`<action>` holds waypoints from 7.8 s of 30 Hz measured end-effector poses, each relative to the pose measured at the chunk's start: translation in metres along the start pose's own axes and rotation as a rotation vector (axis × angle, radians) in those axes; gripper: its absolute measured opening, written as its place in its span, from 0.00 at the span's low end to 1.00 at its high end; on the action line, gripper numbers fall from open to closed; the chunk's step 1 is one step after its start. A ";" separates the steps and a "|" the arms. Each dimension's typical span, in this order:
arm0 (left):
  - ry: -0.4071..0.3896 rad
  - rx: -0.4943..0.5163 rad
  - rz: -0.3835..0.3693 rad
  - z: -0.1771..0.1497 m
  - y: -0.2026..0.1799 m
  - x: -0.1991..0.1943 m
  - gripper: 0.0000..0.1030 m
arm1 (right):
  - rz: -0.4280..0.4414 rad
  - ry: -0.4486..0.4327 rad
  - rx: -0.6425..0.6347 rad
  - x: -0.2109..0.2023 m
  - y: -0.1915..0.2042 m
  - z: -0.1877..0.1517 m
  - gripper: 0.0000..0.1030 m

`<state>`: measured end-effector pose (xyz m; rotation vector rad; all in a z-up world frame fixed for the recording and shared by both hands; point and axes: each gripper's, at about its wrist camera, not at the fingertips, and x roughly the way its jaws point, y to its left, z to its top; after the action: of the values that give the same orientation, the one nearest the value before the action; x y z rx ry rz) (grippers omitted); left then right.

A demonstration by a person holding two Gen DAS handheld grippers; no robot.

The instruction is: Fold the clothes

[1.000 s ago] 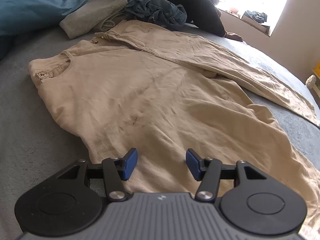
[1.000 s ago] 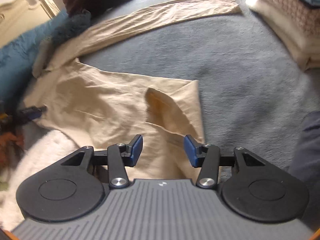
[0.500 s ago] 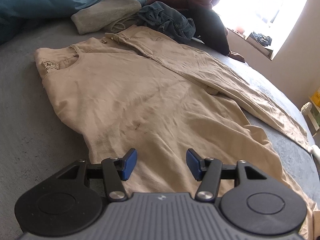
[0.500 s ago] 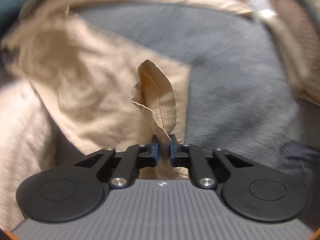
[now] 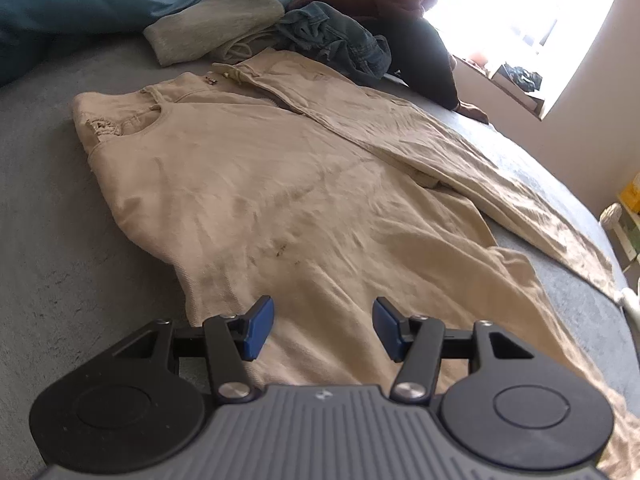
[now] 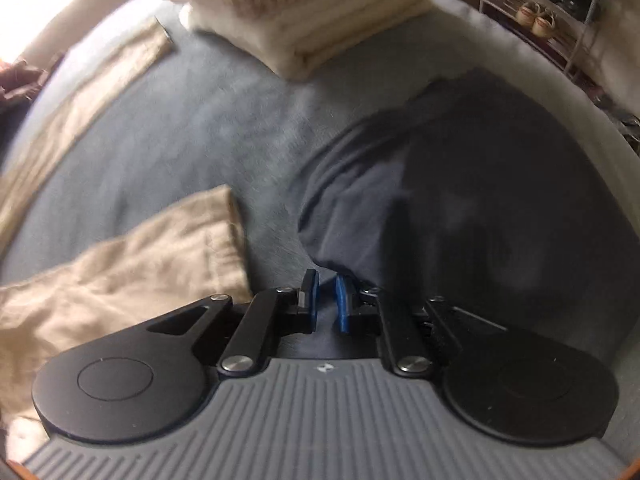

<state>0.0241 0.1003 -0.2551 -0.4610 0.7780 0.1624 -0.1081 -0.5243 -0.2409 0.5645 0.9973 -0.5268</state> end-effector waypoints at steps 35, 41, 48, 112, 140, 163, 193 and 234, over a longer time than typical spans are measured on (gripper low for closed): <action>0.005 0.062 0.050 -0.004 -0.009 0.004 0.54 | 0.089 -0.037 -0.015 0.008 0.033 0.018 0.05; 0.007 0.053 0.043 -0.003 -0.007 0.003 0.54 | 0.135 0.064 -0.318 -0.009 0.063 -0.044 0.06; 0.001 0.005 0.027 -0.001 0.001 -0.001 0.54 | -0.019 0.178 -0.673 0.010 0.081 -0.105 0.07; -0.002 -0.008 -0.117 0.004 0.015 -0.012 0.55 | -0.067 -0.047 -0.296 0.080 0.176 -0.073 0.08; 0.018 -0.068 -0.112 0.004 0.027 0.000 0.55 | 0.238 0.113 -0.587 0.123 0.409 -0.116 0.05; 0.009 -0.051 -0.111 0.007 0.026 0.006 0.56 | 0.431 0.174 -0.682 0.096 0.504 -0.136 0.10; 0.004 -0.099 -0.162 0.008 0.038 0.008 0.56 | 0.496 0.367 -0.451 0.090 0.500 -0.107 0.20; 0.024 -0.114 -0.183 0.007 0.041 0.003 0.57 | 0.227 0.256 -0.846 0.027 0.256 -0.149 0.26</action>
<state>0.0186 0.1401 -0.2671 -0.6401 0.7481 0.0307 -0.0237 -0.2414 -0.2781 -0.0243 1.2645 0.1937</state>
